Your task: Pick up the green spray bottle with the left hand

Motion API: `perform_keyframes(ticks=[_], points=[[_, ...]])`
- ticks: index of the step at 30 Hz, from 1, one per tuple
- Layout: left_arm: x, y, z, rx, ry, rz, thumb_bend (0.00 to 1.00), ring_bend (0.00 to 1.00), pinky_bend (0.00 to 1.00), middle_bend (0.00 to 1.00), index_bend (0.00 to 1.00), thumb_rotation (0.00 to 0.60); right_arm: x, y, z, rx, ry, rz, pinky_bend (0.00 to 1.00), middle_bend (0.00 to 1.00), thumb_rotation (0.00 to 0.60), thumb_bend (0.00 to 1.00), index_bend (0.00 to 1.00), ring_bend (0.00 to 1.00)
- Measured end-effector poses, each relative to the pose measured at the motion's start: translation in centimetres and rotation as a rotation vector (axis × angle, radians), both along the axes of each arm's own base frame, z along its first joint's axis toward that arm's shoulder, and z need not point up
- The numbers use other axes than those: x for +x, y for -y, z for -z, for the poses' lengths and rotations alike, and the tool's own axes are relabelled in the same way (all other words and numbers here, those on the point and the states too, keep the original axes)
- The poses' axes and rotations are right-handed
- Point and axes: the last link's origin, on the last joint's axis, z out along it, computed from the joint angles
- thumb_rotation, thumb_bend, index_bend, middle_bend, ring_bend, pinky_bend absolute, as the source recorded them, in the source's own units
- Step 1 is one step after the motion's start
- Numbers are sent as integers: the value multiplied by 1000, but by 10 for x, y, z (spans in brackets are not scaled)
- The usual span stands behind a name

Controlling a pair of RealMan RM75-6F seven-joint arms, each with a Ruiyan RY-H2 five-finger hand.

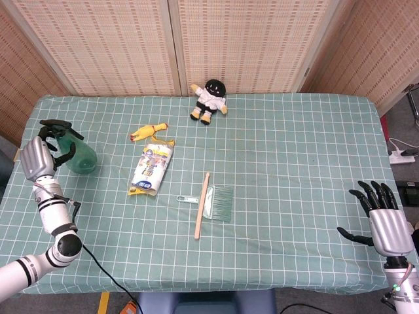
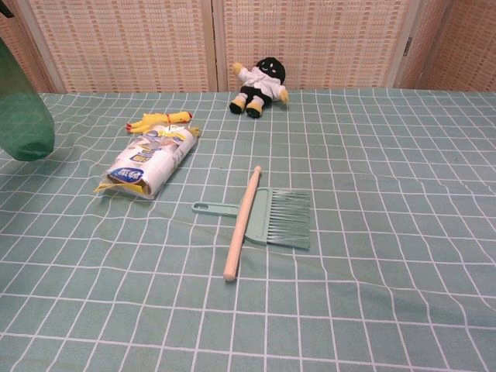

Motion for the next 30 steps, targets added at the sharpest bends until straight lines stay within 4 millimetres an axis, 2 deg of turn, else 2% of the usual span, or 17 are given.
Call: perform_keyframes(ticks=[14,23,30], points=[[14,-9,7,11,120,13,344,510,360,727,331,600,0,0,1,-9,-14,0,41,94,600,0,226,29],[2,-12,13,6,144,-8,341,509,348,714,318,600,1,0,1,-11,-18,-2,41,94,600,0,226,29],[-6,-10,17,-13,143,-11,329,485,328,661,276,600,1,0,1,-11,-18,-2,41,94,600,0,227,29]])
